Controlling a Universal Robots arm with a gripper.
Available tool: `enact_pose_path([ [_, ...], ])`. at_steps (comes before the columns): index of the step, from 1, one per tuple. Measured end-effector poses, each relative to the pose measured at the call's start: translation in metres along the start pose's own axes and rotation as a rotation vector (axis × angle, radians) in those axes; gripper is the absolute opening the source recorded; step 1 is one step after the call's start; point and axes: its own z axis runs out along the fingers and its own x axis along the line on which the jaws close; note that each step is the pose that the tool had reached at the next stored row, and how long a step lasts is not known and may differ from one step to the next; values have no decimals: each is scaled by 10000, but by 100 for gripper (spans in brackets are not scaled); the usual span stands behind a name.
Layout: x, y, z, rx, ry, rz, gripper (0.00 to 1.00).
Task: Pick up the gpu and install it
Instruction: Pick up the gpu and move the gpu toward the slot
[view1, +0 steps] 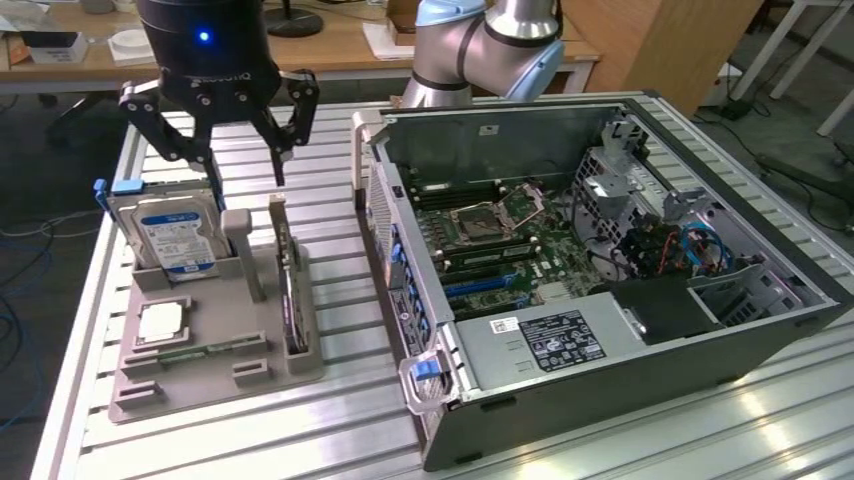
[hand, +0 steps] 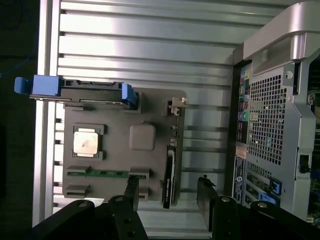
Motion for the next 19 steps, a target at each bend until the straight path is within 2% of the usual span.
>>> enact_pose_path([
  [19,6,-135,81,-3,0,-61,59],
])
